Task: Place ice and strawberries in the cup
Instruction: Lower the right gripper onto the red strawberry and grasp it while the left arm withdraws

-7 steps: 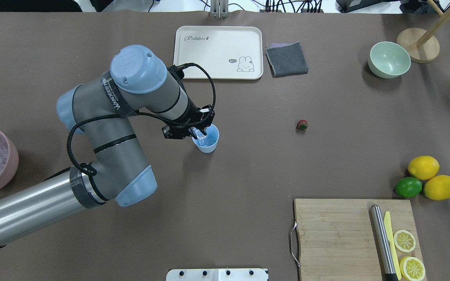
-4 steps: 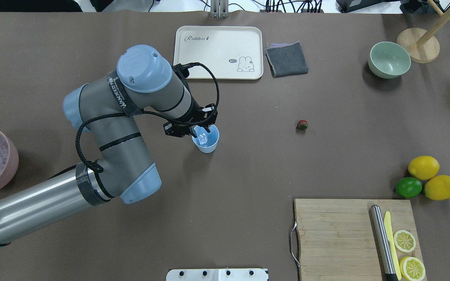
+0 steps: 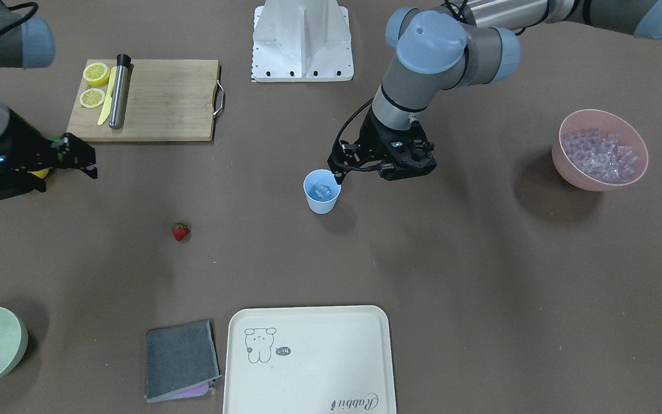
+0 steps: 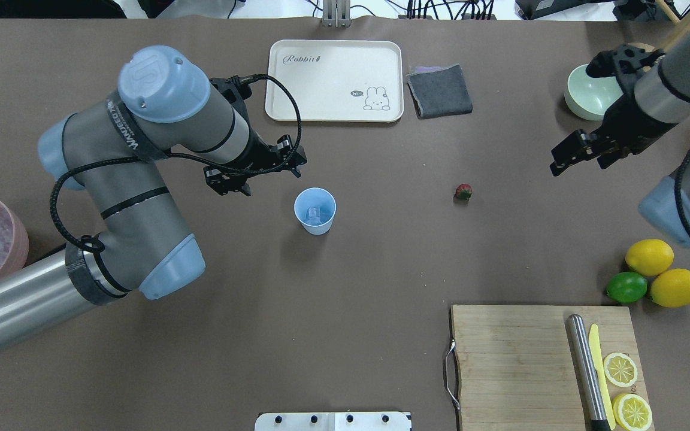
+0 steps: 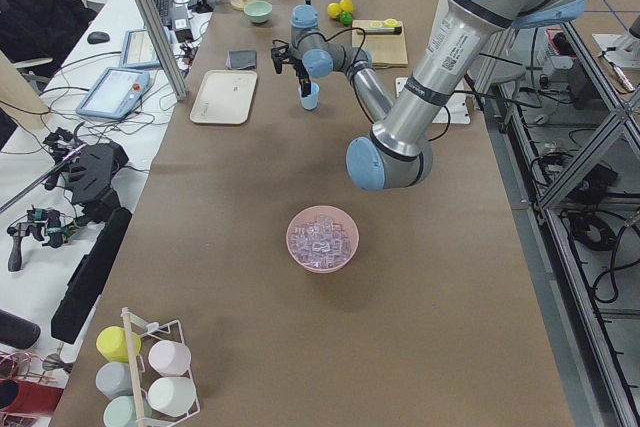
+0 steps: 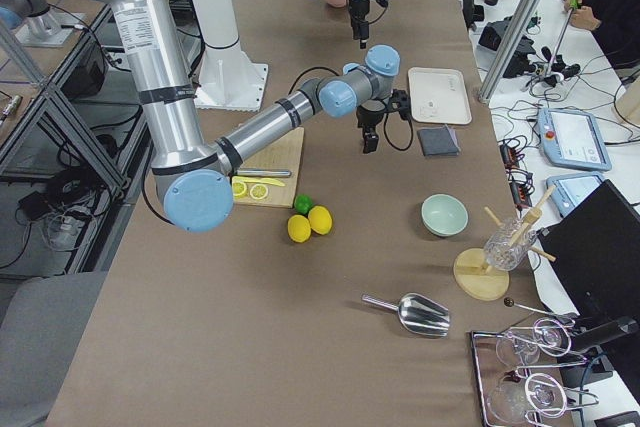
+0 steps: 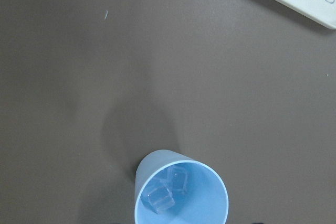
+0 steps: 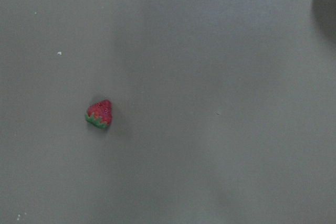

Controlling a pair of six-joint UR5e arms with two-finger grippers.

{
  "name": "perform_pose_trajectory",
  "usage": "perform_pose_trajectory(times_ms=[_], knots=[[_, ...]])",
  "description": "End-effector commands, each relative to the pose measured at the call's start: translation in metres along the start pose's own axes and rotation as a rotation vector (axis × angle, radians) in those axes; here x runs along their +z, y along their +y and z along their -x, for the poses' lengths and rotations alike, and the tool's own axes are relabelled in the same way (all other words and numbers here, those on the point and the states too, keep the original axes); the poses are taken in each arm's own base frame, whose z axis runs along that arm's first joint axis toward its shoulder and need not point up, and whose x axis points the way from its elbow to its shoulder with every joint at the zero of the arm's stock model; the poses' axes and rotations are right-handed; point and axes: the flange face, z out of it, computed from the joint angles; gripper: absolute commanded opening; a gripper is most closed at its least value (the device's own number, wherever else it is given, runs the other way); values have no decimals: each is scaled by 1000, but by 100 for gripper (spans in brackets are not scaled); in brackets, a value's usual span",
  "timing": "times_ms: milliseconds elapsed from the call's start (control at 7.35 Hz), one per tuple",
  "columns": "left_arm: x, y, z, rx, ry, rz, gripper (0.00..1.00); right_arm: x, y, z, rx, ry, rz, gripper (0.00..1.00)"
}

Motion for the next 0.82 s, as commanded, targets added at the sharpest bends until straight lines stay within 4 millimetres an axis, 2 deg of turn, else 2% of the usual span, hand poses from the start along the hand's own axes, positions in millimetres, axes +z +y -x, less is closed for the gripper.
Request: perform_pose_trajectory(times_ms=[0, 136, 272, 544, 680], knots=[[-16, -27, 49, 84, -31, -40, 98, 67, -1, 58, 54, -15, -63, 96], [-23, -36, 74, 131, -49, -53, 98, 91, -14, 79, 86, -15, -68, 96], [-30, -39, 93, 138, -58, -63, 98, 106, -23, 95, 91, 10, -83, 95], [-35, -35, 93, 133, -67, -63, 98, 132, -35, 99, 98, 50, -76, 94], [-37, -35, 93, 132, -67, -64, 98, 138, -44, 103, 97, 54, -82, 92]])
